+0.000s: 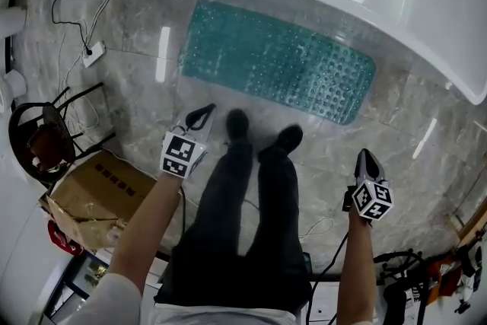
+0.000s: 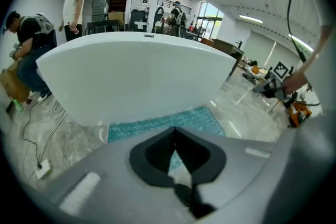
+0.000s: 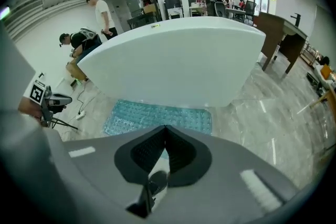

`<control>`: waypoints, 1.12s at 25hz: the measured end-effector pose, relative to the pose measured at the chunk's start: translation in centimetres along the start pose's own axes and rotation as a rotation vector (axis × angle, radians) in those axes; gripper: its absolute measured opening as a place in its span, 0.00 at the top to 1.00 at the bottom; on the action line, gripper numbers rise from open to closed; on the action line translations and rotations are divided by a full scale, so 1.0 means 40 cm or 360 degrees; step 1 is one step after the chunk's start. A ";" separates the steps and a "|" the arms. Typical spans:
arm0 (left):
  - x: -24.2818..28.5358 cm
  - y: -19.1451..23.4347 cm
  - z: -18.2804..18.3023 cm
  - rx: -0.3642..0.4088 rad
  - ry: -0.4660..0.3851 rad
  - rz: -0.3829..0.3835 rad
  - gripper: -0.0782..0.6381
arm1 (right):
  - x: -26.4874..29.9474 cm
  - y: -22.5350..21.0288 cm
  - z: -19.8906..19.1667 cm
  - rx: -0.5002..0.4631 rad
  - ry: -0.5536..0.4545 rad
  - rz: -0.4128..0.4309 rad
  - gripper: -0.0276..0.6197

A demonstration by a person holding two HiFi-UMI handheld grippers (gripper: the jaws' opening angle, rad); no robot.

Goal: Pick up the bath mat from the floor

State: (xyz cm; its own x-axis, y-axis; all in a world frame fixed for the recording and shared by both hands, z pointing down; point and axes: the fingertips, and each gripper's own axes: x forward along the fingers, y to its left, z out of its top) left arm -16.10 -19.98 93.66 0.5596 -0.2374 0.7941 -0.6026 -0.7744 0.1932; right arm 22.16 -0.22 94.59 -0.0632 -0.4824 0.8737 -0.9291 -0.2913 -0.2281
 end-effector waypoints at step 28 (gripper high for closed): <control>0.583 0.317 -0.450 -0.0269 0.0159 0.0142 0.89 | 0.733 -0.299 -0.193 -0.0187 0.0074 0.0088 0.84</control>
State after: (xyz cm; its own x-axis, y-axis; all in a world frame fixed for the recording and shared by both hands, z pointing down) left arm -20.93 -24.80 125.00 0.4455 -0.2346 0.8640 -0.7388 -0.6414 0.2068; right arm 28.61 -4.50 126.23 -0.1295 -0.4554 0.8808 -0.9599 -0.1652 -0.2266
